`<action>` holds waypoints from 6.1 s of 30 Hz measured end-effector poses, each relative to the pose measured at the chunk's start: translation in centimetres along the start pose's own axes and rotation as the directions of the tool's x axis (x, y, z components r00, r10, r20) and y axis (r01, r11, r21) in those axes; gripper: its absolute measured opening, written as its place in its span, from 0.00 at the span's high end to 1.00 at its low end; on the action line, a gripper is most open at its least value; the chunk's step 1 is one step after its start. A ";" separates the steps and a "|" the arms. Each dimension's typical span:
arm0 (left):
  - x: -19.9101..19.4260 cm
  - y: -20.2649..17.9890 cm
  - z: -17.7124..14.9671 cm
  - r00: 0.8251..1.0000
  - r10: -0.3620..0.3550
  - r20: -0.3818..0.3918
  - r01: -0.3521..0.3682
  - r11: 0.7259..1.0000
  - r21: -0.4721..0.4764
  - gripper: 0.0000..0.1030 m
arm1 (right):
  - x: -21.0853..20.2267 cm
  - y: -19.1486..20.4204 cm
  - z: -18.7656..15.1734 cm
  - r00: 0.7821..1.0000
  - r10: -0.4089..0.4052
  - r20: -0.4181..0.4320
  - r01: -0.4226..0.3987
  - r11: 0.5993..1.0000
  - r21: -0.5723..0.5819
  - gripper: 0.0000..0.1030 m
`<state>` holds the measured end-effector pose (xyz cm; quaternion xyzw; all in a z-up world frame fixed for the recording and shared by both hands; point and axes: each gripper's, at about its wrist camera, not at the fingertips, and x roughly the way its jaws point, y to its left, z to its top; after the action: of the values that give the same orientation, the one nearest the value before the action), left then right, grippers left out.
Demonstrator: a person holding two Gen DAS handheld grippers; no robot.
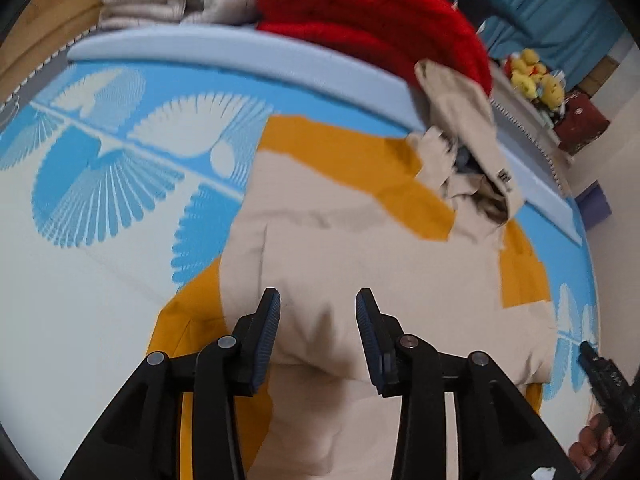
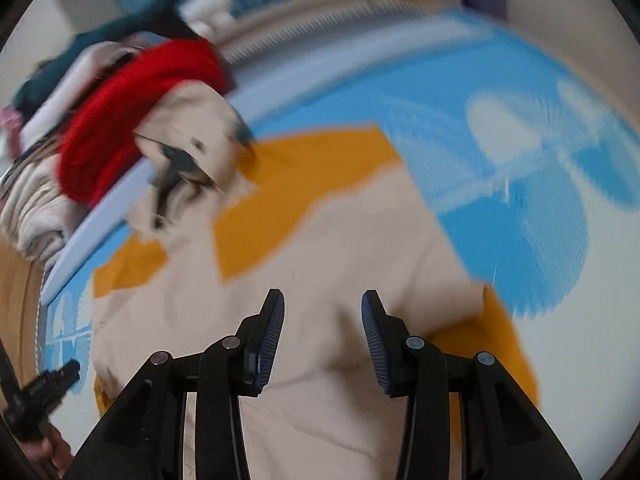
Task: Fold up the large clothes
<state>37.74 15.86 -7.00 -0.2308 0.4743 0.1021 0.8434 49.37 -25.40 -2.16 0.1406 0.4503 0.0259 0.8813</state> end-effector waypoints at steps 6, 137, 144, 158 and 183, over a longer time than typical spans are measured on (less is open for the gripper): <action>-3.6 -3.5 0.0 0.976 0.043 0.212 -0.079 0.983 0.166 0.65 | -4.9 2.0 0.8 0.989 0.008 0.145 0.013 0.989 -0.147 0.59; 7.6 -5.5 -5.7 0.948 -0.103 -0.300 0.139 0.985 0.100 0.94 | 10.1 -2.2 -5.0 0.935 0.163 -0.315 -0.079 0.962 0.262 0.82; 4.7 -5.1 -3.8 0.969 0.002 -0.245 0.033 0.990 0.136 0.85 | 7.6 -1.9 -3.8 0.959 0.121 -0.257 -0.054 0.966 0.253 0.71; 7.7 -8.6 -5.7 0.963 0.054 -0.263 0.042 0.938 0.345 0.82 | 9.2 6.6 -7.2 0.944 0.076 -0.320 -0.140 0.974 -0.180 0.63; -27.3 3.5 -15.5 0.939 -0.202 0.280 0.064 0.899 0.433 0.92 | -34.8 -4.0 -10.2 0.902 0.164 0.400 -0.074 0.970 -0.230 0.87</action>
<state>10.23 12.62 8.24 -0.0578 0.3259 -0.0245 0.9433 20.28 -32.98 18.47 0.0766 0.2373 0.0965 0.9636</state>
